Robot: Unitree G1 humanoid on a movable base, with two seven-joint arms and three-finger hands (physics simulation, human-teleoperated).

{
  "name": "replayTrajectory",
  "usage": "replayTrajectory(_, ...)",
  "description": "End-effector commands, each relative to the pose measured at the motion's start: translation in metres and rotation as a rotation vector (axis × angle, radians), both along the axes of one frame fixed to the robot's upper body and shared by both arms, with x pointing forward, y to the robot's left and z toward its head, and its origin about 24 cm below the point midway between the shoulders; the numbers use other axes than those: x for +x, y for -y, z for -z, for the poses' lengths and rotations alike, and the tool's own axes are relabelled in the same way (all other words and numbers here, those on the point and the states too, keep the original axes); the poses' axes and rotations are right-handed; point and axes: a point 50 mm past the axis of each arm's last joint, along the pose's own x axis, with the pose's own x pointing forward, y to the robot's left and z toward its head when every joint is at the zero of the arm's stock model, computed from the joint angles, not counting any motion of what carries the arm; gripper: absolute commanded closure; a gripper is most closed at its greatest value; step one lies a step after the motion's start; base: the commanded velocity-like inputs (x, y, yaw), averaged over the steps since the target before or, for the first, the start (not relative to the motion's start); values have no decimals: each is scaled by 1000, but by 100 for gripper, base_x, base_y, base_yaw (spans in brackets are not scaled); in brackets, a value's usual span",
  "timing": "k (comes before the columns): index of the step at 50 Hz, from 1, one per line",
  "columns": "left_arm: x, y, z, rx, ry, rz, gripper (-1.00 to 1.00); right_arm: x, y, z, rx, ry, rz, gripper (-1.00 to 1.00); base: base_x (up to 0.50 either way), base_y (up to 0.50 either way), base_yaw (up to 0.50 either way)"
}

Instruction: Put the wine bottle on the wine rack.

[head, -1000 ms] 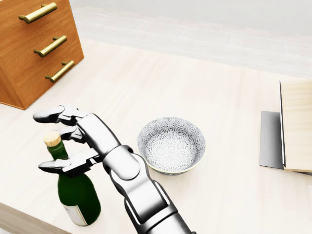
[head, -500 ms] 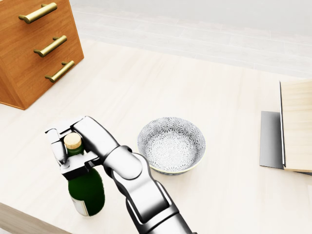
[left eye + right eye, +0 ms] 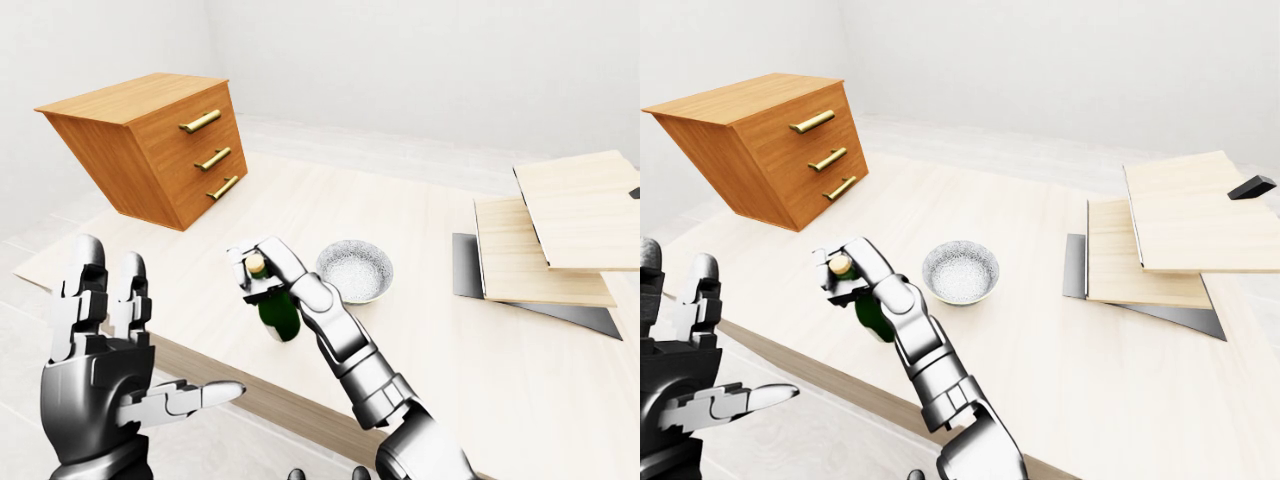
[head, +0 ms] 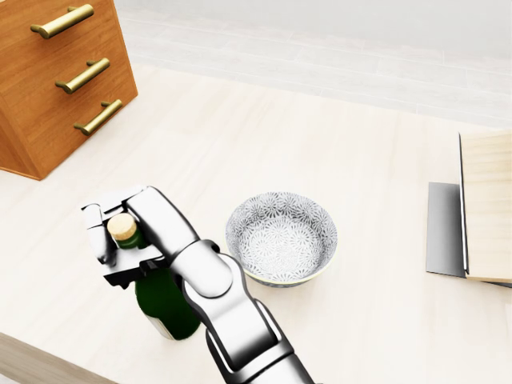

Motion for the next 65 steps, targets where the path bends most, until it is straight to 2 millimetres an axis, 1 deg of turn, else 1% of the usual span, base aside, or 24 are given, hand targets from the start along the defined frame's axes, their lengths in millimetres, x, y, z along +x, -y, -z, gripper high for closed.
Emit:
replayTrajectory(1, 2, 0, 4, -7, -18, 6, -100, -3, 4, -18, 77, 55, 39, 100, 0, 0, 0)
replayTrajectory(6, 2, -1, 4, -9, -18, 4, -100, -6, 8, -35, 125, 122, 45, 100, 0, 0, 0)
replayTrajectory(9, 3, -2, 6, -11, -23, 3, -100, -7, 10, -42, 145, 143, 49, 100, 0, 0, 0)
replayTrajectory(15, 1, 0, 2, -5, -8, 1, -100, -9, 14, -58, 208, 187, 56, 100, 0, 0, 0)
replayTrajectory(19, 2, -1, 3, -7, -10, 2, -100, -10, 16, -64, 225, 205, 59, 100, 0, 0, 0)
replayTrajectory(23, 2, -1, 4, -8, -15, 3, -100, -12, 21, -78, 268, 253, 72, 100, 0, 0, 0)
replayTrajectory(25, 3, -1, 5, -11, -21, 5, -100, -12, 23, -84, 286, 268, 82, 100, 0, 0, 0)
replayTrajectory(29, 0, 0, 2, -7, -10, 3, -100, -9, 29, -91, 309, 287, 104, 100, 0, 0, 0)
replayTrajectory(32, -1, 0, -1, -3, 0, -1, -100, -6, 42, -102, 333, 330, 142, 100, 0, 0, 0)
replayTrajectory(39, 0, -1, 0, -4, 0, -3, -100, -6, 60, -122, 379, 407, 186, 100, 0, 0, 0)
replayTrajectory(46, -1, 0, 0, -5, -4, 0, -100, -3, 79, -134, 410, 456, 246, 100, 0, 0, 0)
replayTrajectory(58, 3, 0, 6, -13, -27, 7, -100, -9, 112, -159, 490, 559, 320, 100, 0, 0, 0)
replayTrajectory(60, 3, 0, 6, -13, -28, 7, -100, -9, 115, -161, 499, 565, 325, 100, 0, 0, 0)
replayTrajectory(62, 4, 0, 7, -15, -32, 8, -100, -6, 124, -165, 507, 576, 345, 100, 0, 0, 0)
replayTrajectory(63, 4, 0, 7, -15, -32, 8, -100, -6, 124, -165, 507, 575, 345, 100, 0, 0, 0)
replayTrajectory(65, 5, 0, 9, -18, -39, 10, -100, -8, 130, -170, 541, 583, 350, 100, 0, 0, 0)
